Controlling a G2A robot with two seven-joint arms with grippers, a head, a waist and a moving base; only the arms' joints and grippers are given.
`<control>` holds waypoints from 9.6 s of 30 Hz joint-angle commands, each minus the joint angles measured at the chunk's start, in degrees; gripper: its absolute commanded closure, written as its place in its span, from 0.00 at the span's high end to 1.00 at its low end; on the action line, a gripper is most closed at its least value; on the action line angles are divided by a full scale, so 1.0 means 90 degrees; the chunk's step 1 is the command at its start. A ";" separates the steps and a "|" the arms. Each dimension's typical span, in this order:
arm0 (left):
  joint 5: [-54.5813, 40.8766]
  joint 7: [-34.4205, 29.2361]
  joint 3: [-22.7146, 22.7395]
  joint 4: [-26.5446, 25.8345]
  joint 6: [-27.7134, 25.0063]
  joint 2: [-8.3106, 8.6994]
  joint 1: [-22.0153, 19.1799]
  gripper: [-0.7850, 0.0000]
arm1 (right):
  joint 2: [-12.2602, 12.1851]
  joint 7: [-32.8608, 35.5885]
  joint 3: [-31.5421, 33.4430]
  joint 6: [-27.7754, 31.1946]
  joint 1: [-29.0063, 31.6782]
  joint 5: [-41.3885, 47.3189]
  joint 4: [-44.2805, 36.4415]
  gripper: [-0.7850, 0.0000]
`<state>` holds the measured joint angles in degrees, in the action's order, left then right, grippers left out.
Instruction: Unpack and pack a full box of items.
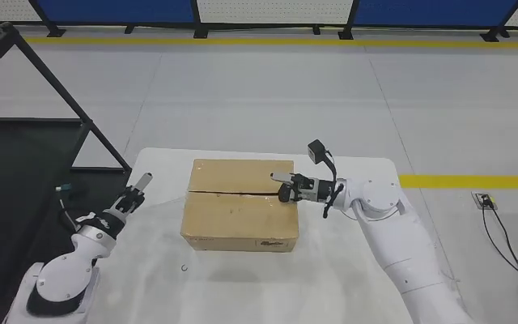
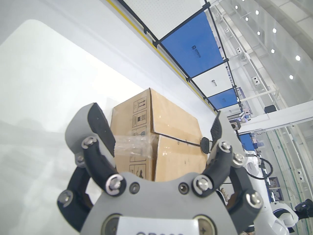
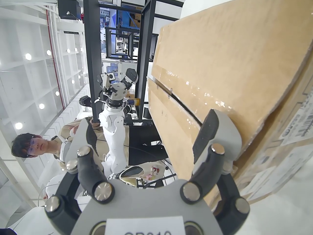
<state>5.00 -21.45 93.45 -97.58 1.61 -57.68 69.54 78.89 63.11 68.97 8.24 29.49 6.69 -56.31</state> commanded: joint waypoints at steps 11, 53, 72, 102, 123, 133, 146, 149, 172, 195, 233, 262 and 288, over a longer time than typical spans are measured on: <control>0.0053 -0.0115 -0.0186 0.0069 -0.0210 -0.0029 0.0334 1.00 | -0.0040 0.0000 -0.0042 -0.0061 0.0068 -0.0007 -0.0162 1.00; -0.4070 0.0836 -0.1251 0.2635 0.0389 -0.0645 -0.1302 1.00 | -0.0040 0.0000 -0.0042 -0.0061 0.0068 -0.0007 -0.0162 1.00; -0.4142 0.1178 -0.0789 0.1911 0.0190 -0.0672 -0.1190 1.00 | -0.0040 0.0000 -0.0042 -0.0061 0.0068 -0.0007 -0.0162 1.00; -0.4537 0.0581 -0.0772 0.3186 0.1054 -0.0737 -0.2268 1.00 | -0.0040 0.0000 -0.0042 -0.0061 0.0068 -0.0007 -0.0162 1.00; -0.3321 0.0240 -0.0644 0.2105 0.1886 -0.0566 -0.1158 1.00 | -0.0040 0.0000 -0.0042 -0.0061 0.0068 -0.0007 -0.0162 1.00; -0.3251 0.0012 -0.0611 0.1847 0.1988 -0.0541 -0.1033 1.00 | -0.0040 0.0000 -0.0042 -0.0061 0.0068 -0.0007 -0.0162 1.00; -0.3521 -0.0020 -0.1149 0.3359 0.1733 -0.0691 -0.2450 1.00 | -0.0040 0.0000 -0.0042 -0.0061 0.0068 -0.0007 -0.0162 1.00; -0.3705 -0.0042 -0.1078 0.3460 0.1569 -0.0702 -0.2579 1.00 | -0.0040 0.0000 -0.0042 -0.0061 0.0068 -0.0007 -0.0162 1.00; -0.4110 -0.0446 -0.0915 0.3588 0.0607 -0.0723 -0.2694 1.00 | -0.0040 0.0000 -0.0042 -0.0061 0.0068 -0.0007 -0.0162 1.00; -0.2804 0.0473 -0.1466 0.3492 -0.0319 -0.0822 -0.2003 1.00 | -0.0040 0.0000 -0.0042 -0.0061 0.0068 -0.0007 -0.0162 1.00; -0.3806 -0.0042 -0.1067 0.4242 -0.0829 -0.0962 -0.2730 1.00 | -0.0040 0.0000 -0.0042 -0.0061 0.0068 -0.0007 -0.0162 1.00; -0.3357 -0.0058 -0.0575 0.2732 -0.1585 -0.0865 -0.2007 1.00 | -0.0040 0.0000 -0.0042 -0.0061 0.0068 -0.0007 -0.0162 1.00; -0.2812 0.0041 -0.0527 0.1538 -0.1444 -0.0845 -0.1534 1.00 | -0.0151 -0.0510 -0.0053 -0.0292 0.0444 0.0267 -0.0633 1.00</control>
<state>-20.35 -21.07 88.75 -83.44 -11.51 -65.27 55.70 77.55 58.61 68.64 5.90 33.57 9.23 -62.10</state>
